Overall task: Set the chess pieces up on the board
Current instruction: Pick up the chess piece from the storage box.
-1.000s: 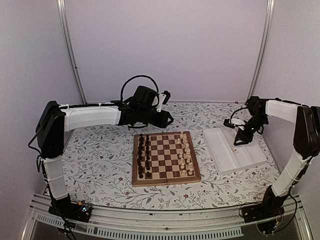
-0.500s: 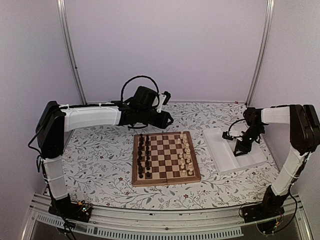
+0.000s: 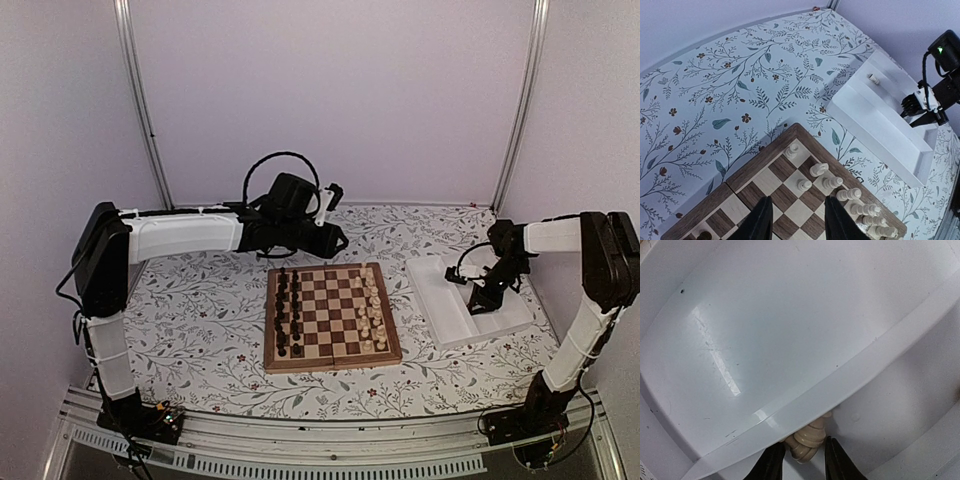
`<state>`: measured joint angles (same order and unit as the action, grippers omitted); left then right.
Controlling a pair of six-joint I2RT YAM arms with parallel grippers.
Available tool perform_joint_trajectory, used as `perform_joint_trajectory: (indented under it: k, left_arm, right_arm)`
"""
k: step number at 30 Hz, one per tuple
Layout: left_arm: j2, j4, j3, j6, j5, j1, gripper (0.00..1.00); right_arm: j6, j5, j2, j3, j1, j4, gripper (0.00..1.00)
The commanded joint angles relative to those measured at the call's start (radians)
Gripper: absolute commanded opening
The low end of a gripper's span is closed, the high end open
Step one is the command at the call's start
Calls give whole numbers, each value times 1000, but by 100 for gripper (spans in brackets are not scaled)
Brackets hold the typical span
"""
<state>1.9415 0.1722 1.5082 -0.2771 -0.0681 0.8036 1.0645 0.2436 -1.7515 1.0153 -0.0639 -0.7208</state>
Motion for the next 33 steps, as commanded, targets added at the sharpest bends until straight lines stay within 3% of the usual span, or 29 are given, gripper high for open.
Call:
perform_joint_trajectory:
  k: [1, 5, 9, 12, 19, 25, 33]
  left_arm:
    - [-4, 1, 1, 5, -10, 18, 38]
    - [0, 3, 8, 3, -15, 20, 38]
    - [4, 6, 20, 0, -18, 27, 38]
    - [7, 15, 37, 1, -19, 36, 38]
    - [27, 12, 85, 2, -29, 68, 38]
    - [72, -55, 147, -40, -120, 95, 39]
    - [288, -238, 325, -221, -254, 114, 42]
  right_arm:
    - [-8, 32, 19, -32, -2, 25, 32]
    - [-49, 40, -15, -28, -1, 57, 28]
    - [-70, 36, -28, -44, -2, 73, 14]
    - [-79, 29, 18, -60, 5, 70, 9]
    - [-111, 52, 214, -91, 31, 18, 9]
    - [-135, 99, 343, -138, 32, 43, 8]
    - [-175, 226, 412, -208, 32, 165, 8]
